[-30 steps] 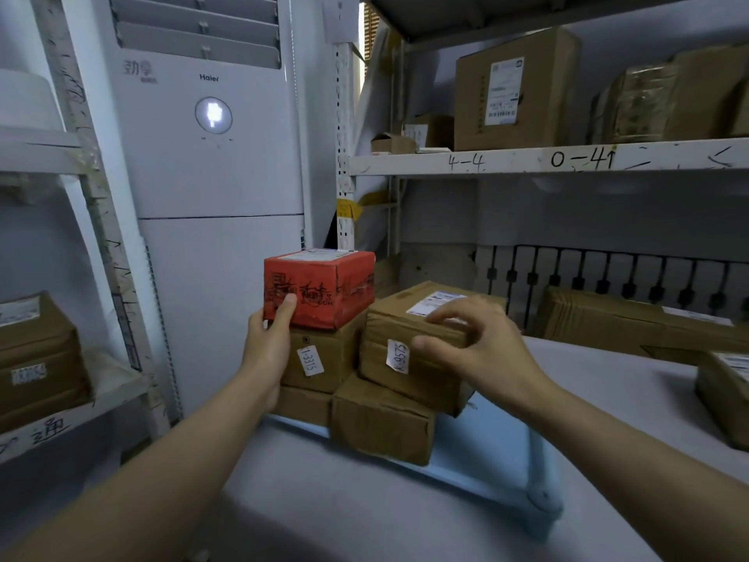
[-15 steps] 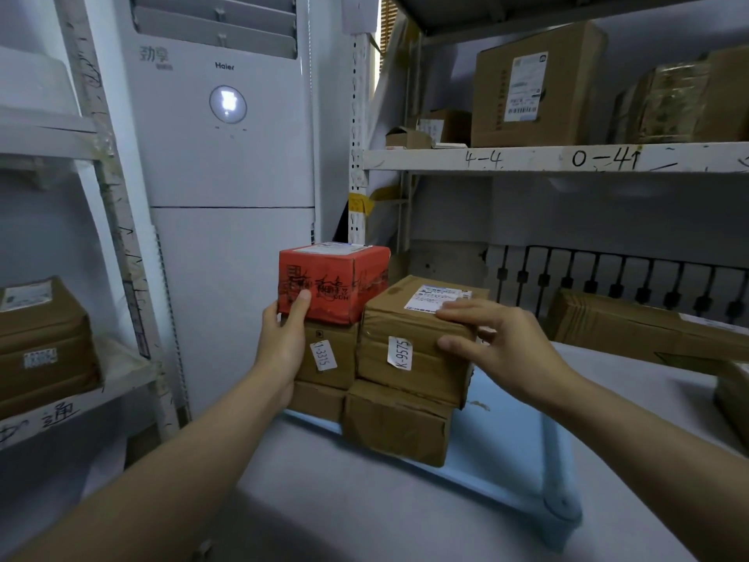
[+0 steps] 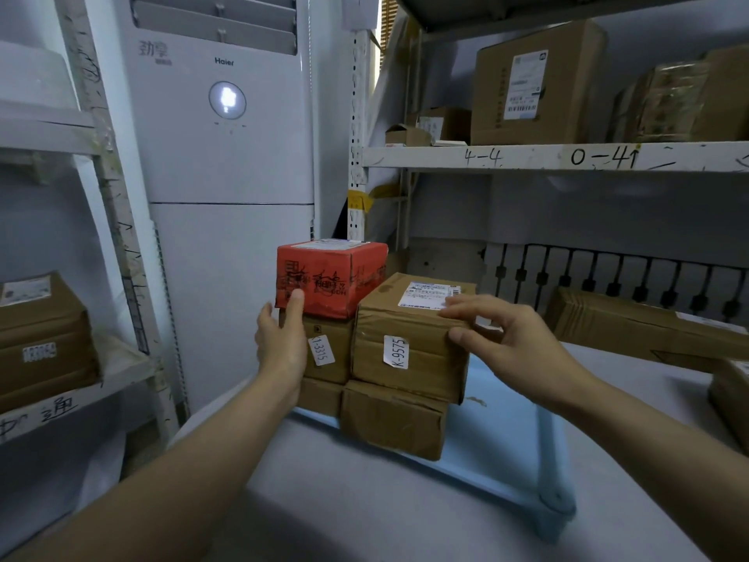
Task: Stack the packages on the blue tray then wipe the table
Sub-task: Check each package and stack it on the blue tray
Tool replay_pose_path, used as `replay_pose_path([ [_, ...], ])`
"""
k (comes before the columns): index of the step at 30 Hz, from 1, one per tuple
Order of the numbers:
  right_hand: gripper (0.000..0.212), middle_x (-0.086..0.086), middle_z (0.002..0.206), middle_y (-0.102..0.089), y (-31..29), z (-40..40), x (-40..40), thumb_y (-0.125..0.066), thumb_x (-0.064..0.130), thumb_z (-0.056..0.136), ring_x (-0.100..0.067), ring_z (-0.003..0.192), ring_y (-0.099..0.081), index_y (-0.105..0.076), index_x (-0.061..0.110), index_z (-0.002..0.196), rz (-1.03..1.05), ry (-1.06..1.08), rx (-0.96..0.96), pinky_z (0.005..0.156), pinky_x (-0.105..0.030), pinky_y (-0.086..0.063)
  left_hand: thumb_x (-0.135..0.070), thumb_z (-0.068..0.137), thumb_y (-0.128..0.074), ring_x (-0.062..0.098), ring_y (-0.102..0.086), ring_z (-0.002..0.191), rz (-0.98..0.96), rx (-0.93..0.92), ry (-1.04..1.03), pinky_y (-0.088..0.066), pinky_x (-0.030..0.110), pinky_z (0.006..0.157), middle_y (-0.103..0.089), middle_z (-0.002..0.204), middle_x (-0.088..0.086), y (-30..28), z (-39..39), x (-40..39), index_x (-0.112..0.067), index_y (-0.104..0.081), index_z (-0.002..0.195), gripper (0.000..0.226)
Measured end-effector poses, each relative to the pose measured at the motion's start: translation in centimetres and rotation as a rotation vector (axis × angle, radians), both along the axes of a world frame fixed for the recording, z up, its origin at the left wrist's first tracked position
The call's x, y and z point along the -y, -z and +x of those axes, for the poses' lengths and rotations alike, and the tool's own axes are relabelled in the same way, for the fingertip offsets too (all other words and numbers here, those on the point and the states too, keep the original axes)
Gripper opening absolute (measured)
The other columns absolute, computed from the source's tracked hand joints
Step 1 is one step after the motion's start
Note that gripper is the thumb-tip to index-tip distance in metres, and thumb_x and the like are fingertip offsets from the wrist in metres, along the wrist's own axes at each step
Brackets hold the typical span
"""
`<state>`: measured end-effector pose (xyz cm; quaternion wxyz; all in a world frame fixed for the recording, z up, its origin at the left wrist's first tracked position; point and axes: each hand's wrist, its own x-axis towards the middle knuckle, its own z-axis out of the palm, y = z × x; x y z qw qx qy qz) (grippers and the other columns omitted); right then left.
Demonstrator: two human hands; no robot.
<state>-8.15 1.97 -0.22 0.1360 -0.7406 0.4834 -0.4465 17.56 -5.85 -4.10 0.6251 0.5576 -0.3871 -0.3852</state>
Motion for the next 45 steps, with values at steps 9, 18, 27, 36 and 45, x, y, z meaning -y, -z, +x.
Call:
replay_pose_path([
  [9,0.045,0.008,0.145,-0.049,0.5,1.3,-0.6,-0.070,0.031,0.090,-0.010,0.138,-0.034,-0.058,0.031,0.134,-0.008,0.152,-0.162,0.116,-0.037,-0.030,-0.033,0.098,-0.045,0.035,-0.045,0.121,0.521,-0.216,-0.267,-0.042,0.046,0.105,-0.040,0.134,0.021,5.3,-3.3,-4.8,-0.003,-0.039,0.138,0.050],
  [18,0.036,0.005,0.141,-0.049,0.0,0.9,-1.3,-0.066,0.027,0.092,-0.013,0.130,-0.042,-0.062,0.030,0.128,0.046,0.189,-0.125,0.113,-0.034,-0.035,-0.014,0.101,-0.051,0.046,-0.063,0.108,0.448,-0.638,0.277,-0.051,0.062,0.091,-0.066,0.106,0.022,6.0,-4.3,-6.1,-0.010,-0.055,0.119,0.019],
  [27,0.044,0.004,0.146,-0.042,0.1,0.8,-1.1,-0.066,0.029,0.093,-0.014,0.131,-0.043,-0.056,0.030,0.135,0.094,0.197,-0.049,0.114,-0.038,-0.036,-0.016,0.102,-0.050,0.045,-0.065,0.102,0.371,-0.711,0.394,-0.054,0.063,0.083,-0.067,0.112,0.025,6.4,-4.7,-5.1,-0.015,-0.060,0.114,0.016],
  [36,0.064,0.000,0.153,-0.031,0.4,-0.5,-1.1,-0.072,0.051,0.082,-0.021,0.139,-0.034,-0.054,0.028,0.139,0.111,0.347,0.039,0.115,-0.044,-0.036,-0.012,0.103,-0.046,0.043,-0.064,0.102,0.381,-0.714,0.483,-0.053,0.063,0.083,-0.069,0.108,0.021,6.6,-8.5,-6.1,-0.012,-0.064,0.110,0.019],
  [45,0.060,-0.002,0.153,-0.040,0.1,-5.2,-3.6,-0.082,0.044,0.073,-0.024,0.140,-0.036,-0.064,0.028,0.129,0.107,0.448,0.034,0.114,-0.046,-0.036,-0.010,0.103,-0.046,0.042,-0.064,0.100,0.400,-0.717,0.549,-0.050,0.065,0.091,-0.070,0.102,0.018,6.7,-13.3,-5.9,-0.010,-0.066,0.105,0.020],
])
